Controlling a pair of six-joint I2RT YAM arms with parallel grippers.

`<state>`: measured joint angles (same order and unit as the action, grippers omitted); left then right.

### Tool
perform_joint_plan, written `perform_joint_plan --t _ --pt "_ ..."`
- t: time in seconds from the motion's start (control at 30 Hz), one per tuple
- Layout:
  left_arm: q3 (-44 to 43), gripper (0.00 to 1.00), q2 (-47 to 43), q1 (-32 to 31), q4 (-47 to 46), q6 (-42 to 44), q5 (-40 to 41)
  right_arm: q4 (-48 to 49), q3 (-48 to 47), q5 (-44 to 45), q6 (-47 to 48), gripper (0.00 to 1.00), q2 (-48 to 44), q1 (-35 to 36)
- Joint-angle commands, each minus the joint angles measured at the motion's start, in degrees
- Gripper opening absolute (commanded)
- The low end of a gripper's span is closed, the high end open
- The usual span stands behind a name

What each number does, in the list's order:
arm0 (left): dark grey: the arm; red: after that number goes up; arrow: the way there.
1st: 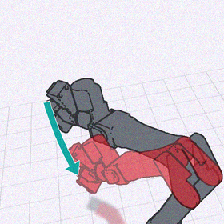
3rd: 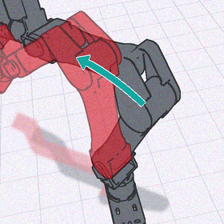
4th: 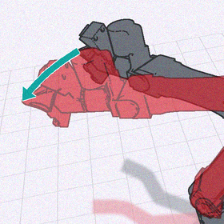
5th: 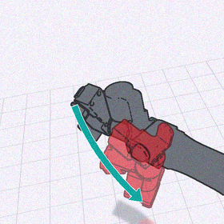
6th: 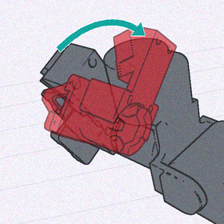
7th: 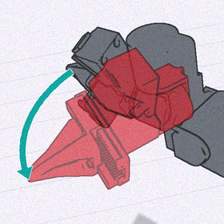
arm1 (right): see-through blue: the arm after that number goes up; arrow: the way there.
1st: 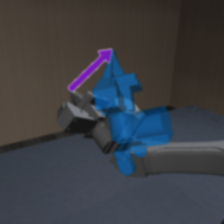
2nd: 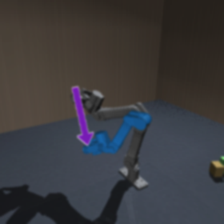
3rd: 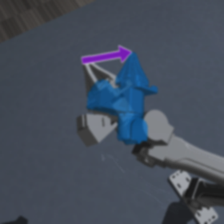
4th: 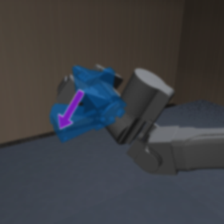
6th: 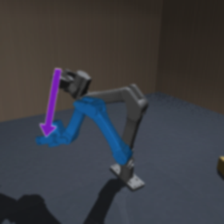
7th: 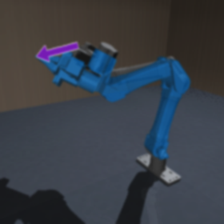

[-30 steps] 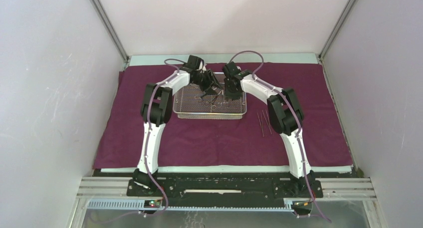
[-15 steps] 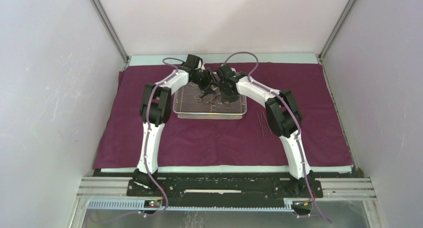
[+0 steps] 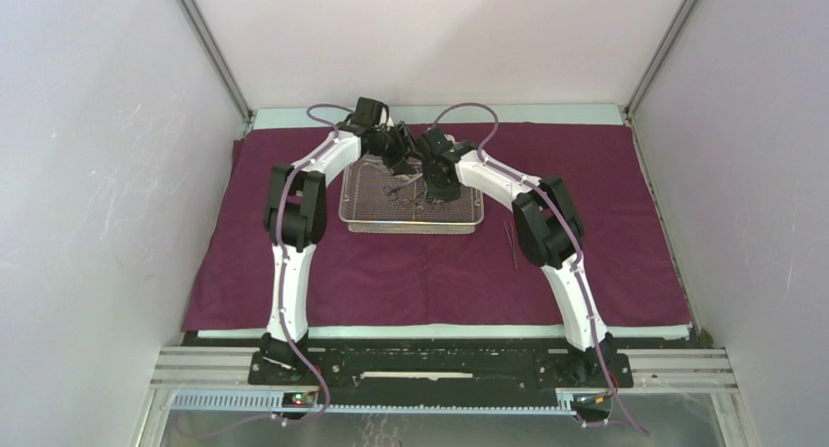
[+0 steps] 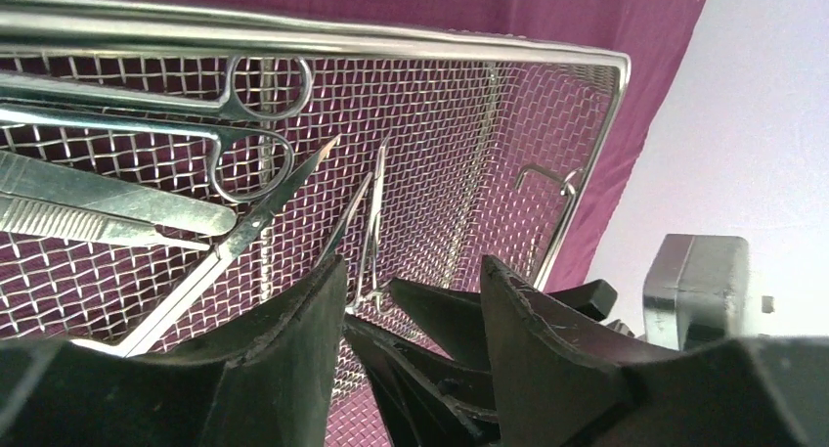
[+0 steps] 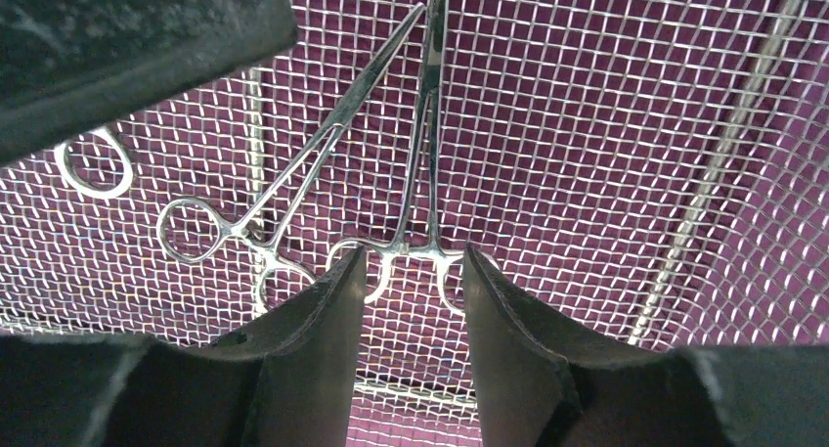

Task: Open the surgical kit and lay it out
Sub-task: Pick up the medical item from the container.

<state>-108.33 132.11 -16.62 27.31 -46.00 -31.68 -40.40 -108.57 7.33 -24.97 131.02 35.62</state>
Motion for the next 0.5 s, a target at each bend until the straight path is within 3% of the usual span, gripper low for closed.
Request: perform_joint_plan --t 0.0,0.23,0.47 --pt "1.86 0.58 -4.05 0.40 -0.68 1.53 0.47 -2.30 -1.29 3.45 -0.81 0.50 1.82 0.97" --pt "1.91 0.58 -3.71 0.63 -0.77 1.18 0.03 -4.08 -1.94 4.42 -0.60 0.47 3.52 1.38" --pt "1.45 0.57 -3.31 0.63 -1.02 0.66 -0.39 -6.03 -4.85 11.28 2.58 0.47 3.28 1.90"
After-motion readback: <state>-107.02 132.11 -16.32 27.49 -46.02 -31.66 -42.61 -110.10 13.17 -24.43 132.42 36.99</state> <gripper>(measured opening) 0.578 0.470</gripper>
